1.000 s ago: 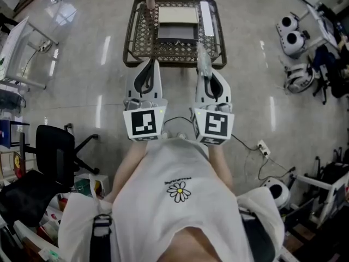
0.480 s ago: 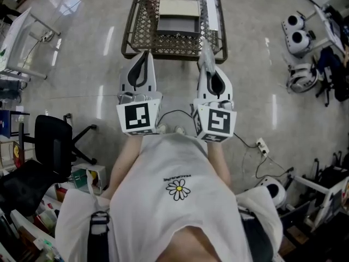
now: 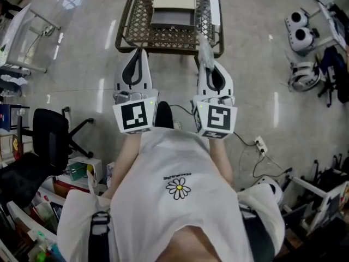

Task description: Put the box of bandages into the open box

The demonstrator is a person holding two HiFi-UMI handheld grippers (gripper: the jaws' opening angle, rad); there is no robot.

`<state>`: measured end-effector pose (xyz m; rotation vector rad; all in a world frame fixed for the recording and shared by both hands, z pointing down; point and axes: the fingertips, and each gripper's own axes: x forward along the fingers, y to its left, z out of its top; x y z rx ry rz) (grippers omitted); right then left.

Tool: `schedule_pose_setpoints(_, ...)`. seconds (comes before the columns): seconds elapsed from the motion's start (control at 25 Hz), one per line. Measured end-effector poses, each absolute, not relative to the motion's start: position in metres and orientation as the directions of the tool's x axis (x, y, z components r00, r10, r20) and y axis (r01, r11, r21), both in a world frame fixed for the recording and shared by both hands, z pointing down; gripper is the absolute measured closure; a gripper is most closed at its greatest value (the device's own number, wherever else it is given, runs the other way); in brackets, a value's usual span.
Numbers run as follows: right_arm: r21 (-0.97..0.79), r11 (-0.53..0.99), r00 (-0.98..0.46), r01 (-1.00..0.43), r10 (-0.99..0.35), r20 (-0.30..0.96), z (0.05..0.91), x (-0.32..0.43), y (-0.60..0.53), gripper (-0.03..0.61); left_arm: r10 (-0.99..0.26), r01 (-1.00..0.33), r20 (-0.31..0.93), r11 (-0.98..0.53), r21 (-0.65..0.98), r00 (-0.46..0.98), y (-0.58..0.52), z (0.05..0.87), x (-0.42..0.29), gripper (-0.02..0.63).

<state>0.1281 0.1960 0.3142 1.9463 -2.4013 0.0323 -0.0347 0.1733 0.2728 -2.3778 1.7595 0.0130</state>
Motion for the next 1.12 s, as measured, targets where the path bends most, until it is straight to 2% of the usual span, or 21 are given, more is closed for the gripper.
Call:
schedule_pose_setpoints(0.56, 0.009, 0.212, -0.211, -0.977, -0.975, 0.063, 0.324, 0.130, 0.148, 0.535, -0.951, -0.954, -0.121, -0.268, -0.138, 0.285, 0.120, 0.281, -0.048, 0.594)
schedule_pose_setpoints(1.12, 0.121, 0.170, -0.150, -0.978, -0.975, 0.164, 0.346, 0.116, 0.029, 0.535, -0.943, -0.944, -0.083, -0.315, -0.098, 0.324, -0.018, 0.304, -0.066, 0.594)
